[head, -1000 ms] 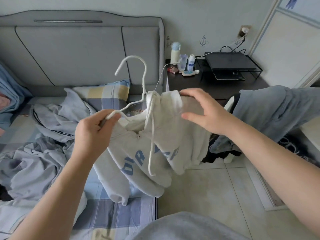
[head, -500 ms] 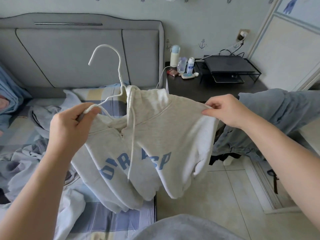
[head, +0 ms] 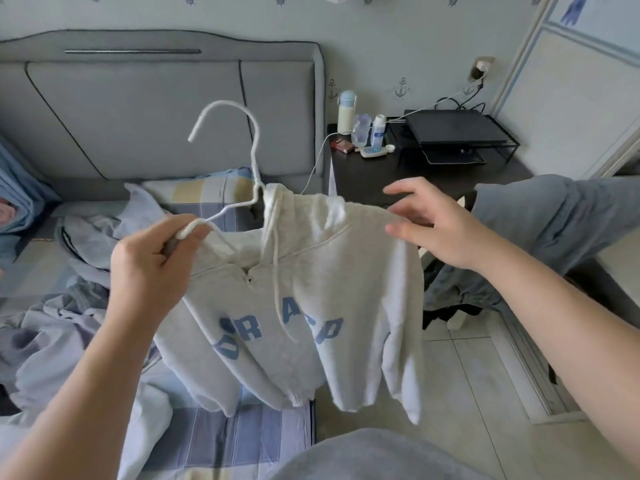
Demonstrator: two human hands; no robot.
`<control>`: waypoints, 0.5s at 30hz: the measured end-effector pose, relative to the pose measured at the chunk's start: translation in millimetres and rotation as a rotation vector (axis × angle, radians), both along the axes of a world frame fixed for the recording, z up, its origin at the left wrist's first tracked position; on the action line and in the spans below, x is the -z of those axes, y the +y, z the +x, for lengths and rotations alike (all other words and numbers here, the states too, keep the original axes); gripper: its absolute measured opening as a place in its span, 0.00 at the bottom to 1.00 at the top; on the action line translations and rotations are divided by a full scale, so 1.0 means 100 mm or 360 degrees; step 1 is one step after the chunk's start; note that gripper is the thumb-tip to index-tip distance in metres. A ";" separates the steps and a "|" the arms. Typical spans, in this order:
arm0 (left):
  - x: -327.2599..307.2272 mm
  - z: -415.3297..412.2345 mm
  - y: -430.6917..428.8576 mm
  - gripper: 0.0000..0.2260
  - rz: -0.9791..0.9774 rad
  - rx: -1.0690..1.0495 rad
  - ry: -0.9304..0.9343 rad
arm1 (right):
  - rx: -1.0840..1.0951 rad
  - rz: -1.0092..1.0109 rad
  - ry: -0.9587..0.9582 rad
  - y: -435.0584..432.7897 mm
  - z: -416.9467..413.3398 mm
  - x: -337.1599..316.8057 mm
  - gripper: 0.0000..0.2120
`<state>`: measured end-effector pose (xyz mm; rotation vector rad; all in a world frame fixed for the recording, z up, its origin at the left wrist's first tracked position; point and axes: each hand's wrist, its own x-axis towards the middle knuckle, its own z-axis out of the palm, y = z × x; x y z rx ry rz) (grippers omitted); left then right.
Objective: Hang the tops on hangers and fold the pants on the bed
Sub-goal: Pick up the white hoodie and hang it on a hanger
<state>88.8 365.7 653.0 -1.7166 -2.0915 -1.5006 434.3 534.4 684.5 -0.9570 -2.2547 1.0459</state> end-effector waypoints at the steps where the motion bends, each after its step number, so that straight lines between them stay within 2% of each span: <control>1: -0.01 0.04 0.03 0.04 -0.0011 0.0029 0.0033 | -0.0028 -0.0003 -0.0041 -0.03 -0.06 -0.01 0.15; 3: -0.03 0.13 0.11 0.09 -0.0039 0.0094 0.0139 | -0.0100 0.0065 -0.0122 -0.10 -0.21 -0.01 0.13; 4: -0.06 0.18 0.14 0.10 -0.0057 0.0124 0.0192 | -0.0131 0.0102 -0.0150 -0.13 -0.29 0.01 0.16; 6: -0.13 0.27 0.21 0.09 -0.0097 0.0195 0.0288 | -0.0182 0.0121 -0.0220 -0.18 -0.42 0.03 0.21; 9: -0.20 0.26 0.28 0.07 -0.0223 0.0325 0.0357 | -0.0230 0.0138 -0.0204 -0.23 -0.47 0.04 0.17; 12: -0.23 0.24 0.29 0.08 -0.0290 0.0452 0.0271 | -0.0203 0.0178 -0.0038 -0.23 -0.43 0.05 0.11; 15: -0.24 0.31 0.29 0.09 -0.0224 0.0380 0.0128 | -0.0187 0.0123 0.0031 -0.23 -0.39 0.10 0.10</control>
